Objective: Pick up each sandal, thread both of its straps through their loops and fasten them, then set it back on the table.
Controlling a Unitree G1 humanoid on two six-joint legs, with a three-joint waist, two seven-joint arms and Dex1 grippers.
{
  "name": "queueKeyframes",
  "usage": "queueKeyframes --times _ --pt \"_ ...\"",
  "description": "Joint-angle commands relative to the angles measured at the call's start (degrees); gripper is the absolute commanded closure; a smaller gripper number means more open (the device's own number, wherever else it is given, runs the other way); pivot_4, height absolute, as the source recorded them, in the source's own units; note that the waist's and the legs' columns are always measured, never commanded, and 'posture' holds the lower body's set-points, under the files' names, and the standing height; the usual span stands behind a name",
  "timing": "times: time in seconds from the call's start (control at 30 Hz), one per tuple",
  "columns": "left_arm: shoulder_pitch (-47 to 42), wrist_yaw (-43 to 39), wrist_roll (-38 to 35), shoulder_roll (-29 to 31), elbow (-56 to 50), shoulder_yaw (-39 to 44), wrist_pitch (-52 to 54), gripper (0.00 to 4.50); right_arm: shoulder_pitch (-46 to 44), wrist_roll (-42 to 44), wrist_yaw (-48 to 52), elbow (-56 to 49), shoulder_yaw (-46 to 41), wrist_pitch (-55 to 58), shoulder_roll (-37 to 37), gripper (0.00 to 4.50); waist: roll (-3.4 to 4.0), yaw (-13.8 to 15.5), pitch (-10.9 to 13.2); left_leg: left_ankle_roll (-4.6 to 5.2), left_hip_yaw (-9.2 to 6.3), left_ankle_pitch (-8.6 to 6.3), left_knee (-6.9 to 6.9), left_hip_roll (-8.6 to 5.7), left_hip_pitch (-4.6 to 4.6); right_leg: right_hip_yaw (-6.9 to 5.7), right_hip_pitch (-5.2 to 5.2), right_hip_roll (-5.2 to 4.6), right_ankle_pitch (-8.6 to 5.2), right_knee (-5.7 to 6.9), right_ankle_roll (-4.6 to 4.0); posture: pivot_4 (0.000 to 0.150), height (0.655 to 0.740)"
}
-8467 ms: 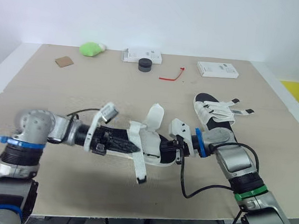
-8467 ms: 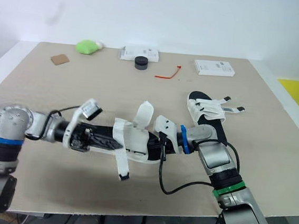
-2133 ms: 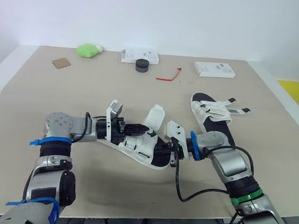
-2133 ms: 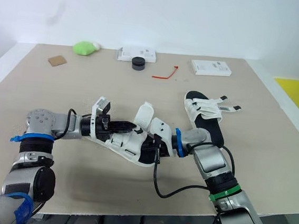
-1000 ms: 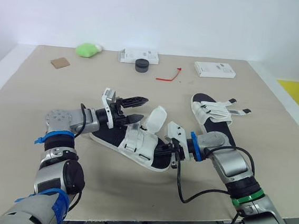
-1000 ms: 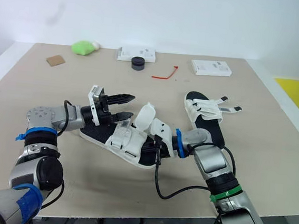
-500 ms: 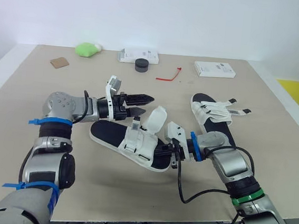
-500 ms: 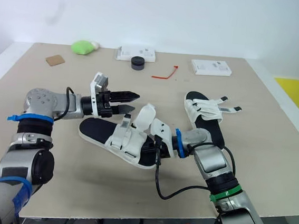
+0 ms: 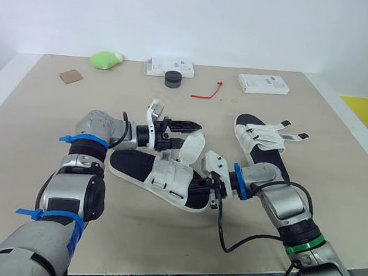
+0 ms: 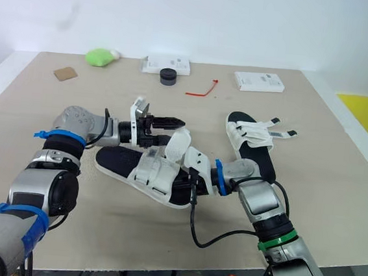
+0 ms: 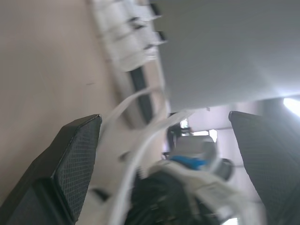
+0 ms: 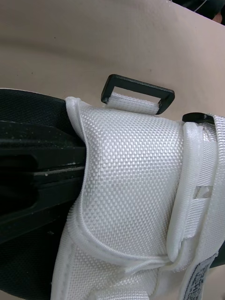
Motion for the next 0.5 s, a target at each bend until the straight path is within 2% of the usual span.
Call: queueKeyframes --times 0.03,0.3,0.5 --pt "-1.7 -1.63 -1.15 0.16 -1.84 1.8 1.48 0.01 1.99 -1.32 -0.38 1.28 2.54 1.72 -0.42 4.5 0.0 -0.09 0.0 0.0 0.0 0.0 -0.01 0.0 0.0 0.0 0.0 0.0 0.0 0.0 0.0 0.15 0.74" --pt "-1.05 -4.21 0.78 3.14 -4.31 0.46 2.36 0.01 1.52 -1.31 -0.06 1.42 2.93 1.7 -0.09 4.5 0.01 -0.24 0.01 0.0 0.01 0.0 -0.03 0.0 0.0 0.02 -0.02 0.0 -0.01 0.0 0.02 0.15 0.74" --pt "-0.64 -9.26 1.71 5.91 -6.43 -3.53 4.01 0.01 1.07 -1.35 0.37 2.0 2.96 1.43 -0.04 4.5 0.0 -0.27 0.02 -0.01 0.01 0.0 -0.04 0.0 -0.01 0.03 -0.02 0.0 -0.03 0.0 0.04 0.15 0.74"
